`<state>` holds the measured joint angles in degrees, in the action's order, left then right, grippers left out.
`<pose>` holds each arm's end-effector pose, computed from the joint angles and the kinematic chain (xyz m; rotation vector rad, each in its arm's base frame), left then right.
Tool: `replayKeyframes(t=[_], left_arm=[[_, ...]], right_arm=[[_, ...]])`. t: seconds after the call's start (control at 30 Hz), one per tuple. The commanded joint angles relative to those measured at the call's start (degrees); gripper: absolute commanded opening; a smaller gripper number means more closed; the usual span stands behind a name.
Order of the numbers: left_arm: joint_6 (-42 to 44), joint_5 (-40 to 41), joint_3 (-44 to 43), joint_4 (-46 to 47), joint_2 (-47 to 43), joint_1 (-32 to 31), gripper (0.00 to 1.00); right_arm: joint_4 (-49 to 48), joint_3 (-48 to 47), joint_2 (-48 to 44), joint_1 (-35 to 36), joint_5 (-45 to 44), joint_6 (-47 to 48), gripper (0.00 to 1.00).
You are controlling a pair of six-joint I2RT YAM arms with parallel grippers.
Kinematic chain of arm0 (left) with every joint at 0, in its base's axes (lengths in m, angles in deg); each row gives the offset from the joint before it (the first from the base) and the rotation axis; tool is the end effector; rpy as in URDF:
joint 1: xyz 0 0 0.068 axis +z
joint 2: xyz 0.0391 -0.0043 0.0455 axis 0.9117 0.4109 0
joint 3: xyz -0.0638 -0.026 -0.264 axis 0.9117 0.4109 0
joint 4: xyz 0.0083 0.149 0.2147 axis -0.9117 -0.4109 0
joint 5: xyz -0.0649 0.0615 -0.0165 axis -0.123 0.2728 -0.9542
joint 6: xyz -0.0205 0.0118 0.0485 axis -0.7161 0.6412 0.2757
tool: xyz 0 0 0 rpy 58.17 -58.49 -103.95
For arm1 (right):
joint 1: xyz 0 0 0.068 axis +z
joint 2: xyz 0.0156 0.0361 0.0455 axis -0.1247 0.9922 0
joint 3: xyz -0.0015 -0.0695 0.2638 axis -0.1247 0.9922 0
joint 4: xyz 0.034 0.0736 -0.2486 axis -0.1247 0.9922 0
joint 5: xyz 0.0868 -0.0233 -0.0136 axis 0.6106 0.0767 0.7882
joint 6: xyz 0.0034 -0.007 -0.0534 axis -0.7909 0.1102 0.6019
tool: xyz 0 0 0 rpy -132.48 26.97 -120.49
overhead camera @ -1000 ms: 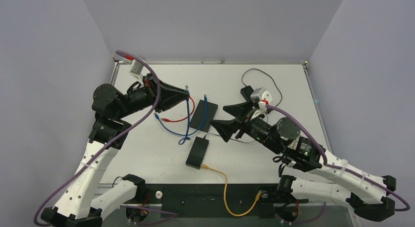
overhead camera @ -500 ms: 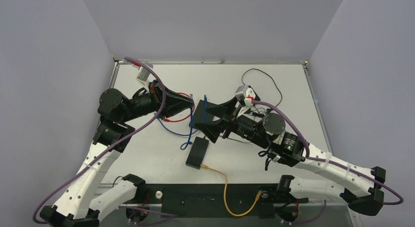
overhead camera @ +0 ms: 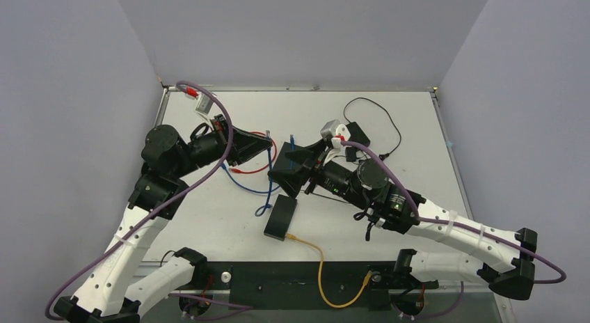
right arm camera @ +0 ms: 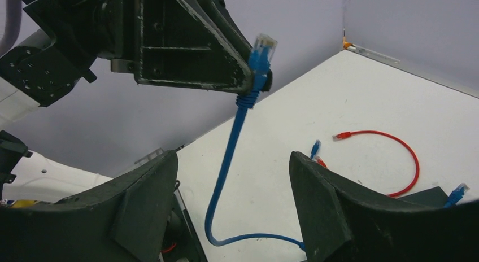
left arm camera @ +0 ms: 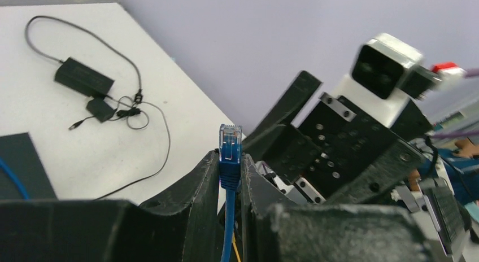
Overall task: Insert the plug into the switch port
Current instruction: Pick up the connector from the center of the board.
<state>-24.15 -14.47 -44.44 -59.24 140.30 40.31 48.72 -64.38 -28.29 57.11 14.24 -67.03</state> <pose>0.1549 -0.0977 0.4413 0.3272 1.6141 -1.4319 0.1035 0.2180 0.4068 -0.6208 1.4663 1.2182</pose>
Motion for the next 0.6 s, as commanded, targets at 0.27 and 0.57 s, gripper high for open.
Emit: replayKeyframes(t=[0.27, 0.57], left_arm=[[-1.1, 13.6, -3.1, -12.2, 1.5, -0.1, 0.0], [-2.0, 18.7, -3.1, -15.1, 0.7, -0.1, 0.0]], right_arm=[[0.8, -7.7, 6.3, 3.6, -13.3, 6.5, 0.64], [5.8, -11.0, 11.0, 4.2, -19.5, 6.8, 0.58]])
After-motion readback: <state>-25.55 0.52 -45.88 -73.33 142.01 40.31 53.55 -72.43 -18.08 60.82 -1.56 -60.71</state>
